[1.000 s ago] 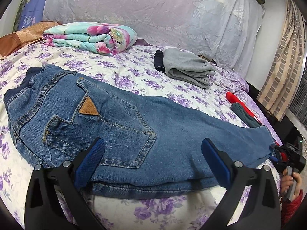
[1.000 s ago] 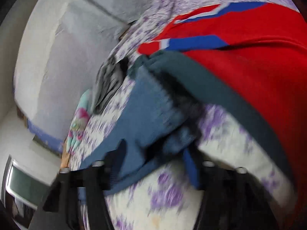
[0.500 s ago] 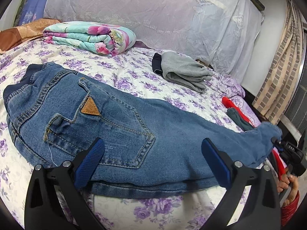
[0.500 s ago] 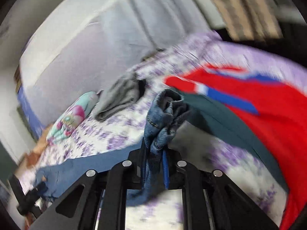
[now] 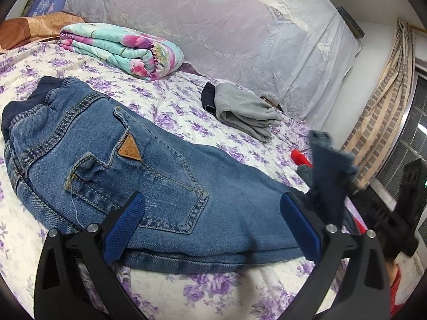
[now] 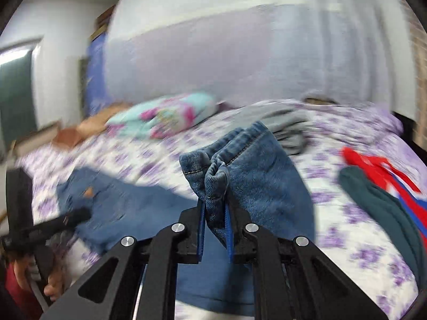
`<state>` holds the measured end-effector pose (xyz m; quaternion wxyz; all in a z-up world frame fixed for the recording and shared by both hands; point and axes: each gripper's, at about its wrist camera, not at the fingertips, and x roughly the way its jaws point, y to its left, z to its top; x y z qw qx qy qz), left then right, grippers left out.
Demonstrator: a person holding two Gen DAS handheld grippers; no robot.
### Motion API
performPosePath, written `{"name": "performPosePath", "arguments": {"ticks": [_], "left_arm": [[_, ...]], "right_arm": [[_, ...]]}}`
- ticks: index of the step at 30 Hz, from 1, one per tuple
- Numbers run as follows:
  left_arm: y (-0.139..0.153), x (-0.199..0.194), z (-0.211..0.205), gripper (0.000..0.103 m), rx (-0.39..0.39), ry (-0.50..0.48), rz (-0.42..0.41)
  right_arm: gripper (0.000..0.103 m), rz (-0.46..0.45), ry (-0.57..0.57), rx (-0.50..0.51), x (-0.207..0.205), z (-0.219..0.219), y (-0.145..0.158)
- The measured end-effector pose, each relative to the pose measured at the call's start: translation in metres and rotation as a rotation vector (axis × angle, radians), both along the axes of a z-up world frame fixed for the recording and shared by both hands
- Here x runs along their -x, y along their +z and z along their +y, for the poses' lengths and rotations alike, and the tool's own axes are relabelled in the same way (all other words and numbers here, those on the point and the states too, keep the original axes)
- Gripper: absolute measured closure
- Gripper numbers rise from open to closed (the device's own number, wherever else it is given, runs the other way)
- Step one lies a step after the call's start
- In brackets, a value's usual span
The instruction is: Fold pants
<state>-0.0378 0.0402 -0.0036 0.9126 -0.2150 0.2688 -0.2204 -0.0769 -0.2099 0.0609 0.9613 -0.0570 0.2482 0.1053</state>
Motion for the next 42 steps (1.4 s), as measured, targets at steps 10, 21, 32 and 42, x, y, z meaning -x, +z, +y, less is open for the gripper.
{"name": "performPosePath", "arguments": {"ticks": [10, 21, 32, 42], "left_arm": [[-0.001, 0.002, 0.005, 0.005, 0.044, -0.013, -0.007], [-0.001, 0.003, 0.005, 0.005, 0.051, -0.015, -0.008], [0.0, 0.005, 0.004, 0.005, 0.05, -0.012, -0.008], [-0.001, 0.003, 0.006, 0.005, 0.041, -0.02, 0.001]], "right_arm": [[0.09, 0.061, 0.048, 0.008, -0.014, 0.03, -0.006], [0.043, 0.204, 0.279, 0.075, -0.007, 0.063, -0.03], [0.042, 0.235, -0.041, 0.066, -0.072, 0.003, -0.021], [0.037, 0.174, 0.004, 0.029, -0.043, 0.0, -0.02]]}}
